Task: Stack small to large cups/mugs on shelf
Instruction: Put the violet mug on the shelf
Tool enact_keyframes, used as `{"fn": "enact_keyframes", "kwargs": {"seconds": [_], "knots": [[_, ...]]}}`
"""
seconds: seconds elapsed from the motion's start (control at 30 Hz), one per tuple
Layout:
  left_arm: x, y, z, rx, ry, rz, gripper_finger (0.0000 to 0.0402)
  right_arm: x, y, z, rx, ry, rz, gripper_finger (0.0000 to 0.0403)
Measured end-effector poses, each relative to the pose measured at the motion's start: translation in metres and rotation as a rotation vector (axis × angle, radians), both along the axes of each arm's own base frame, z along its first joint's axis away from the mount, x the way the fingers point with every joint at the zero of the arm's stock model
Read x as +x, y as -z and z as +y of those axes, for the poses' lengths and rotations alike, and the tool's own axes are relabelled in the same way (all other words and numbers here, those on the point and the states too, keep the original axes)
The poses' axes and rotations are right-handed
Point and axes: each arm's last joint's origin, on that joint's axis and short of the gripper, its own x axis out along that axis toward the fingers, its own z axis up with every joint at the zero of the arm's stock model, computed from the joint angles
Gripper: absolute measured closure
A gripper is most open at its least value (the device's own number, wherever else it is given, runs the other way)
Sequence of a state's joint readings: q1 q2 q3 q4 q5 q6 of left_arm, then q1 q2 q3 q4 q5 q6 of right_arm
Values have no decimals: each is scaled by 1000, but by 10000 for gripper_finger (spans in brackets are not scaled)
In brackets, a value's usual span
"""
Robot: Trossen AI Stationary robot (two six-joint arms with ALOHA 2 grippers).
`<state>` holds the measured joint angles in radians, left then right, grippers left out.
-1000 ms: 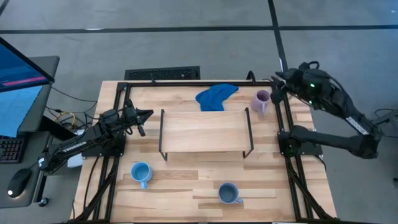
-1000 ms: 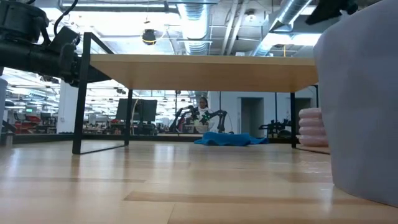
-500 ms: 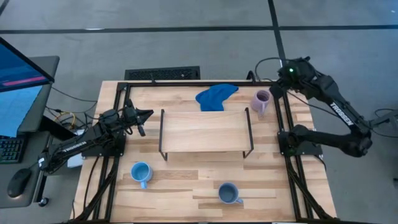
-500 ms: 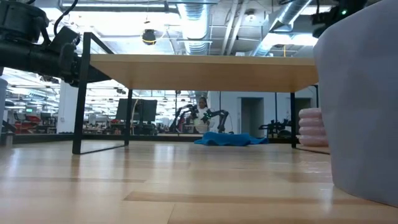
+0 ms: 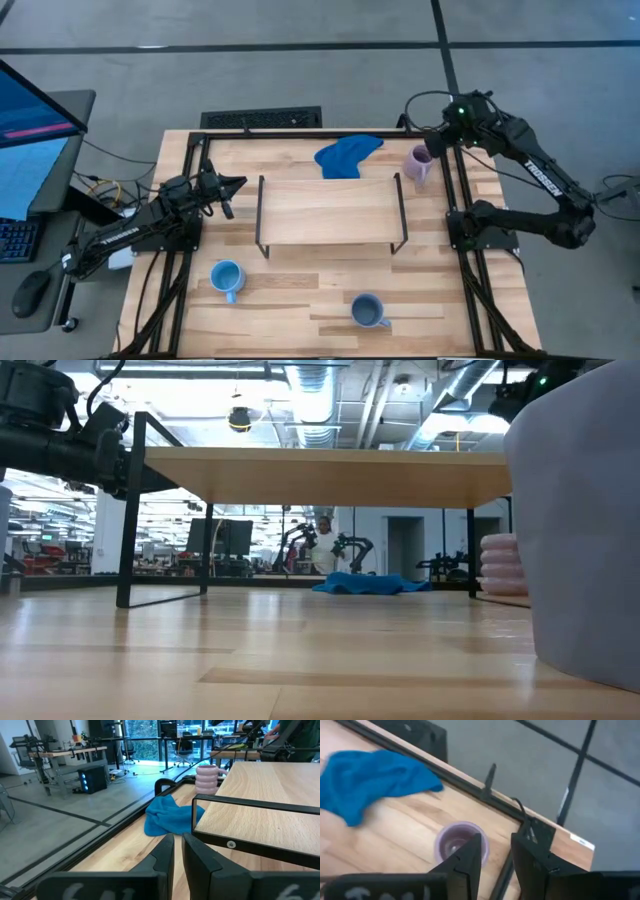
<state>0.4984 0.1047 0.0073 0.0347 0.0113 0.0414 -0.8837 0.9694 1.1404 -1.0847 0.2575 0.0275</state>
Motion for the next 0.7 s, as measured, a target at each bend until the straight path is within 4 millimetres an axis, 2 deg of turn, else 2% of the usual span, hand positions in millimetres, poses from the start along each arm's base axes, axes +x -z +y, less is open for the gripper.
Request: {"fn": "enact_keyframes", "kwargs": {"seconds": [0.23, 0.7], "knots": [[0, 0, 0, 0, 0, 0, 374, 14, 11, -15, 79, 145, -73, 275], [0, 0, 0, 0, -1, 0, 374, 36, 59, -53, 315, 230, 136, 275]]}}
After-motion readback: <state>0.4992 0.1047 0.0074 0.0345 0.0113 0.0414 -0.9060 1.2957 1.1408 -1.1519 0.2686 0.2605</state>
